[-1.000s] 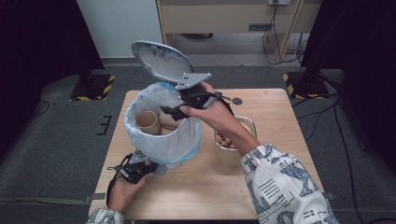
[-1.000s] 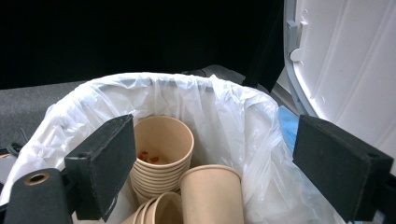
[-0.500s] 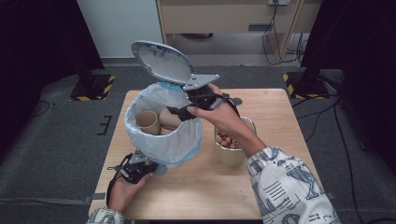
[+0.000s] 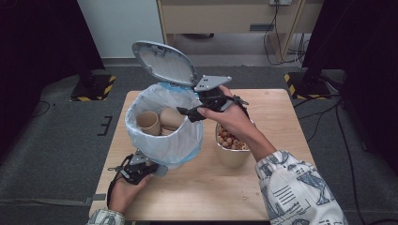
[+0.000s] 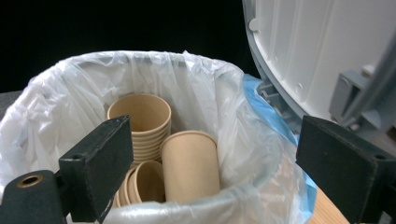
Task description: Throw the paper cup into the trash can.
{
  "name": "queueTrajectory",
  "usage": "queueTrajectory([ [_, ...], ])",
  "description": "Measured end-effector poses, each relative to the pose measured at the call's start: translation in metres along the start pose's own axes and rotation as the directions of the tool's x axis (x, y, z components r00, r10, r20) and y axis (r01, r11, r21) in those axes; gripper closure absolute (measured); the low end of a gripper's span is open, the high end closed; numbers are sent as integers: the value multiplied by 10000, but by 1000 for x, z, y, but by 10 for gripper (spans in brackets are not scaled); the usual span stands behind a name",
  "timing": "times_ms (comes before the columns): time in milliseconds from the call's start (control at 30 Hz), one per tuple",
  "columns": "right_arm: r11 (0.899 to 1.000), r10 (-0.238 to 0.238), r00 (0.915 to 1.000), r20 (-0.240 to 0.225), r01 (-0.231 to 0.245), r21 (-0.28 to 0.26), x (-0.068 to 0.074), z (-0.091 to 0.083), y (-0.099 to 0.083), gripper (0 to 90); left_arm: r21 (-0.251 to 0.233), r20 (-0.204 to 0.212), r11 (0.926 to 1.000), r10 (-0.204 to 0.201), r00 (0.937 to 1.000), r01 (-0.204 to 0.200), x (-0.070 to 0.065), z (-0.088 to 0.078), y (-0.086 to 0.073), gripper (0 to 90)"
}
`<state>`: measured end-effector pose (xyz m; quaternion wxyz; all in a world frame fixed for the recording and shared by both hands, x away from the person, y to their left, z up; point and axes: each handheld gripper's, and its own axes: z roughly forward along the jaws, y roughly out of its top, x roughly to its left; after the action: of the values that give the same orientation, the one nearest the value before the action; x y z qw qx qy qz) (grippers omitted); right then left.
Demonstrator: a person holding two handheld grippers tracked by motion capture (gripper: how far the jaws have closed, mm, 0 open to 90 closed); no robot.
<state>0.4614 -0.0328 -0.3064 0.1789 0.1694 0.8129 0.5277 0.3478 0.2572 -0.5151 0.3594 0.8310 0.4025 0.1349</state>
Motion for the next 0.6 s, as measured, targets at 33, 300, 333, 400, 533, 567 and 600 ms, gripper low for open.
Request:
queueTrajectory([
  [33, 10000, 19, 10000, 28, -19, 19, -1, -1, -1, 112, 0, 1, 10000, -4, 10000, 4, 0, 0, 0, 900],
  [300, 10000, 97, 9998, 161, -97, 21, -6, -7, -5, 112, -4, 8, 10000, 1, 10000, -1, 0, 0, 0, 900],
  [333, 9999, 122, 9997, 188, -123, 19, -6, -7, -6, 112, -3, 8, 10000, 1, 10000, -1, 0, 0, 0, 900],
  [400, 9999, 136, 9996, 229, -137, 17, -7, -8, -7, 112, -2, 5, 10000, 4, 10000, -4, 0, 0, 0, 900],
  [533, 9998, 175, 9994, 304, -176, 40, -10, -12, -10, 112, 0, 6, 10000, 8, 10000, -8, 0, 0, 0, 900],
  [567, 9998, 185, 9993, 325, -186, 47, -11, -14, -11, 112, -3, -2, 10000, 6, 10000, -6, 0, 0, 0, 900],
  [600, 9998, 198, 9991, 368, -199, 41, -13, -16, -12, 112, -2, 3, 10000, -2, 10000, 2, 0, 0, 0, 900],
])
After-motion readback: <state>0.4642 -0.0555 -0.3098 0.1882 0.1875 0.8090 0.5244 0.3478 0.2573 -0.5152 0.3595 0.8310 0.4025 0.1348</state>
